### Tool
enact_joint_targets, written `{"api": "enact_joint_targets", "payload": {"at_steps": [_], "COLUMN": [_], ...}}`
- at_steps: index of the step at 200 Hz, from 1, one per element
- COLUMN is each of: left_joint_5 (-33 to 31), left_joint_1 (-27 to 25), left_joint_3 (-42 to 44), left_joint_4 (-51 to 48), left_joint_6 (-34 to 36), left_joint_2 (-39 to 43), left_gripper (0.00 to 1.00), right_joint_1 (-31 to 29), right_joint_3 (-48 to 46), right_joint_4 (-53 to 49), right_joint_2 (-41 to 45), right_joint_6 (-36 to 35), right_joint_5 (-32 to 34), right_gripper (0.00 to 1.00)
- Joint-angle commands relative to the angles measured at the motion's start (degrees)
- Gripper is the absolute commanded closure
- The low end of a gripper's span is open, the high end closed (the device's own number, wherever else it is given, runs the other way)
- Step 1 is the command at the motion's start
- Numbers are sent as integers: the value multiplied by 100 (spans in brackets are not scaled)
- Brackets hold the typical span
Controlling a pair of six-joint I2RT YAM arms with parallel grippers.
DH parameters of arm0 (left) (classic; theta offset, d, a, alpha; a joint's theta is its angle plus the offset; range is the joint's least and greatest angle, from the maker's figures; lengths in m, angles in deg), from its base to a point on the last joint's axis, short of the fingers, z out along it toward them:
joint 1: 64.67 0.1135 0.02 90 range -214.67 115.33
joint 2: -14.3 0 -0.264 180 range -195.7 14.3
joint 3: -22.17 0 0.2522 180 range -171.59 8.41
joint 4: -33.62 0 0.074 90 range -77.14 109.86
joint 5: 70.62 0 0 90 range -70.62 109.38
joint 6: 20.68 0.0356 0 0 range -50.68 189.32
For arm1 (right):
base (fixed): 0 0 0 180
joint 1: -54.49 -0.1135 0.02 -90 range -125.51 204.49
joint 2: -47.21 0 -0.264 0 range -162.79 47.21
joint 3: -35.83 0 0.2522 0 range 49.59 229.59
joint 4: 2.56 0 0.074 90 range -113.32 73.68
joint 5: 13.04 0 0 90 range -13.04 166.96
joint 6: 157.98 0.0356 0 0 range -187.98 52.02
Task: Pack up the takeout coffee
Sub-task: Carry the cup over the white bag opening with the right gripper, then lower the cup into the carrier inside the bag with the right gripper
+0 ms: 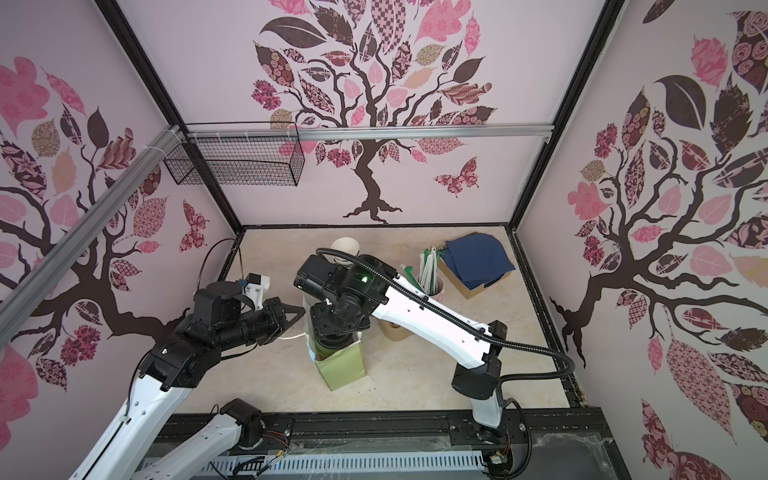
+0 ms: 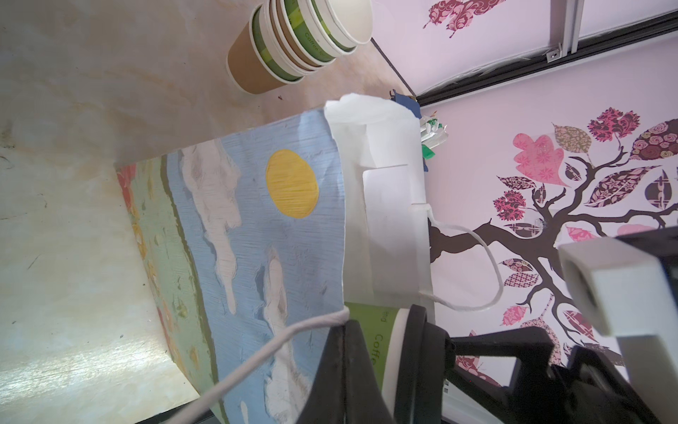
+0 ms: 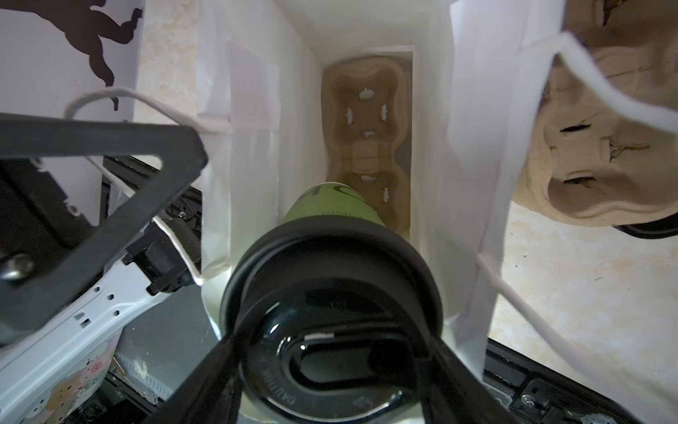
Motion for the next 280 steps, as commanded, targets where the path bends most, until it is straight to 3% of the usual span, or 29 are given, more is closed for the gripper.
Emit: {"api": "enact_joint_targets", "payload": {"at_steps": [1,161,280], "left_joint_5": [-86,-240,-402], "left_joint_1": [-23,-23,-23], "left_joint_3": [171,256,200], "left_joint_4": [82,-25,-189], "left_joint_6": [-56,-82,40], "left_joint_2": [127,325,375], "left_gripper": [100,100,100], "right_joint_1": [-24,-25,1], "right_joint_3": [-41,-344,-397], "right_joint_4": [-133,-116,-98], "right_joint_2": [-213,-965,-1296], "right_joint_6": [71,-367,-1075], "right_joint_5": [160,425,295], "right_gripper": [43,43,43]}}
